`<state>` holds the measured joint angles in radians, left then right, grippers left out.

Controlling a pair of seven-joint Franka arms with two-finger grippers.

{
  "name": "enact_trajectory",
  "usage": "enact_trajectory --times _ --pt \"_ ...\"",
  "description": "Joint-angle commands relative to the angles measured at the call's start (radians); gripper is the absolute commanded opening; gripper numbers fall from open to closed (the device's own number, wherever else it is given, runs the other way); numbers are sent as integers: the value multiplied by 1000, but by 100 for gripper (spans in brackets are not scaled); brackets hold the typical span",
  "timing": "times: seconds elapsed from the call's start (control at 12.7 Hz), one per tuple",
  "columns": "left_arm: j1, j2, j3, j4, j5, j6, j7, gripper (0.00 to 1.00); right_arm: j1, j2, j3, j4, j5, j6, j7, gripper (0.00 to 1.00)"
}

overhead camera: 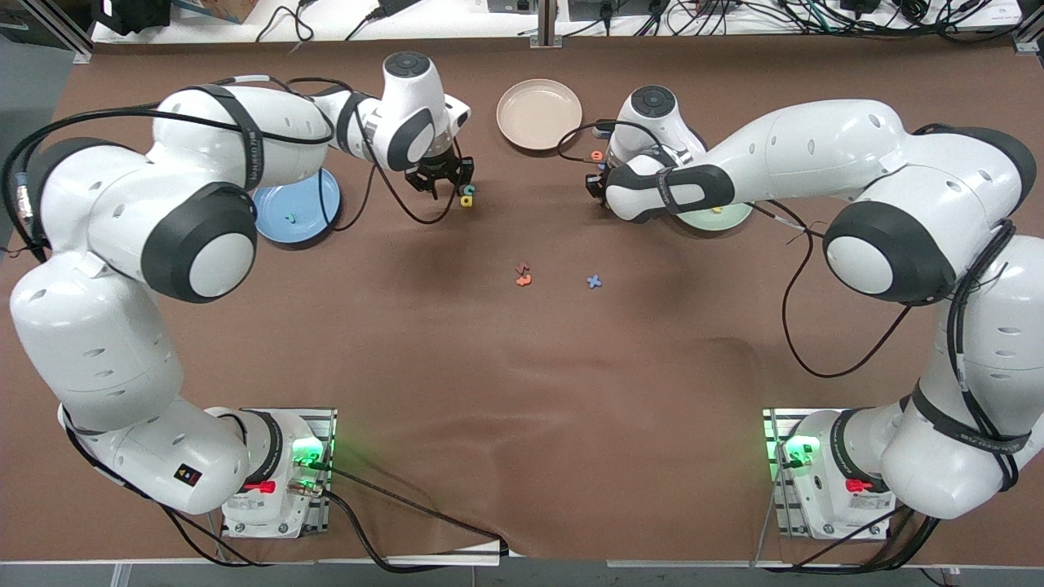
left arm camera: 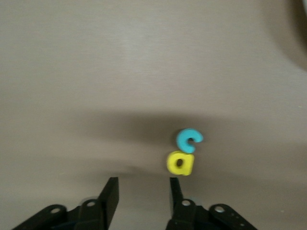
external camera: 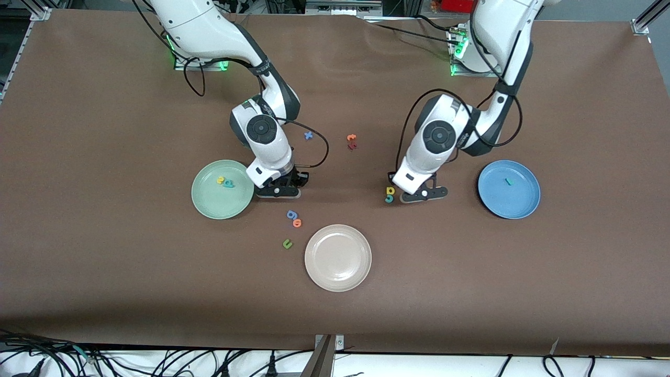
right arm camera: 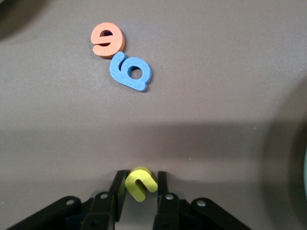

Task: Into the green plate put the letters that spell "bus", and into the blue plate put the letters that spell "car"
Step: 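Place the u on the green plate while the left gripper grasps yellow a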

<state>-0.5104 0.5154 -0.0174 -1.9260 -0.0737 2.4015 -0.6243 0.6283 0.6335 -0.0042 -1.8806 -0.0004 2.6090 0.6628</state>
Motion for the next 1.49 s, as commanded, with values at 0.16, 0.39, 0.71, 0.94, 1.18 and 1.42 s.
enact_trajectory --times 0.16,0.39,0.71,0.94,1.18,1.42 --pt "-42 71 10 55 164 44 -23 55 1 -21 -17 21 -15 -55 -9 13" --pt "-45 86 10 53 181 60 -25 55 1 -84 -78 43 -46 -193 -76 14" --pt "-54 106 10 53 169 88 -54 55 -6 -147 -184 32 -41 -338 -199 15" --pt "-65 129 10 53 169 133 -67 55 -34 -132 -226 -24 -41 -325 -255 21" --pt "-65 124 10 55 169 133 -69 54 -61 -124 -226 -15 -35 -330 -307 66" --pt "-65 126 10 53 170 134 -68 44 -61 -136 -224 11 -30 -345 -308 100"
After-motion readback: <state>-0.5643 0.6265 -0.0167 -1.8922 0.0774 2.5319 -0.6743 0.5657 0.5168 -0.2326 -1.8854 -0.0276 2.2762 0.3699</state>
